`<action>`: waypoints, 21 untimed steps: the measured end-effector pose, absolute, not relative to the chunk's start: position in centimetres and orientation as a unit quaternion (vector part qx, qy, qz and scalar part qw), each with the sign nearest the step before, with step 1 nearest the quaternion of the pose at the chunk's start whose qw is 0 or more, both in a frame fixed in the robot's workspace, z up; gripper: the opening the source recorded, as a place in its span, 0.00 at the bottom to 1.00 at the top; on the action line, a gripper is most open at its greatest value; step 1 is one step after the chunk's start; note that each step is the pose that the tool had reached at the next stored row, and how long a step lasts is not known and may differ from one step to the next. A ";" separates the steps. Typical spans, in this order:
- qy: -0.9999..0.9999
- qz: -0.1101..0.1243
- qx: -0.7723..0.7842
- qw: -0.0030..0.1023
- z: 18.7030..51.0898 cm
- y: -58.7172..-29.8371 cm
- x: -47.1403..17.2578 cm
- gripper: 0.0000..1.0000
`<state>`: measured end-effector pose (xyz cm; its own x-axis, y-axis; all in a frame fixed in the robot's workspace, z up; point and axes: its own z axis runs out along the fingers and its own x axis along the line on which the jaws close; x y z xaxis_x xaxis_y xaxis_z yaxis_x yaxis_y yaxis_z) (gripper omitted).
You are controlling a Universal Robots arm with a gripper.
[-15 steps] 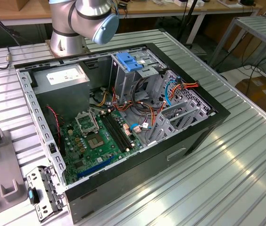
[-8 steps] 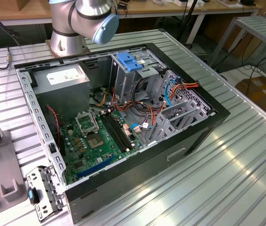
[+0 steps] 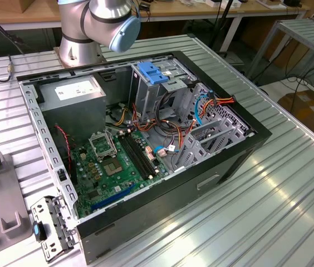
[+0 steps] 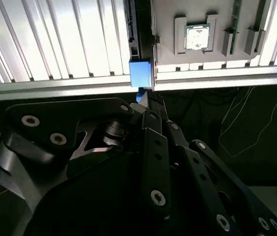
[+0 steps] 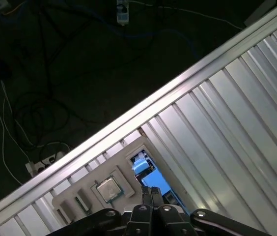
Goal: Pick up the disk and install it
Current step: 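Pick up the disk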
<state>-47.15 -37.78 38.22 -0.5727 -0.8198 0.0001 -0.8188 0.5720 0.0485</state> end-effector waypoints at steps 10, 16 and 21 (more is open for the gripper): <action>-0.854 -0.021 0.520 0.013 38.2 -37.8 -47.1 0.11; -0.832 -0.020 0.555 0.013 38.2 -37.8 -47.1 0.11; -0.815 -0.020 0.579 0.014 38.2 -37.8 -47.1 0.11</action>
<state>-47.13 -37.78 38.22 -0.3286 -0.9445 0.0000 -0.9434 0.3282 0.0485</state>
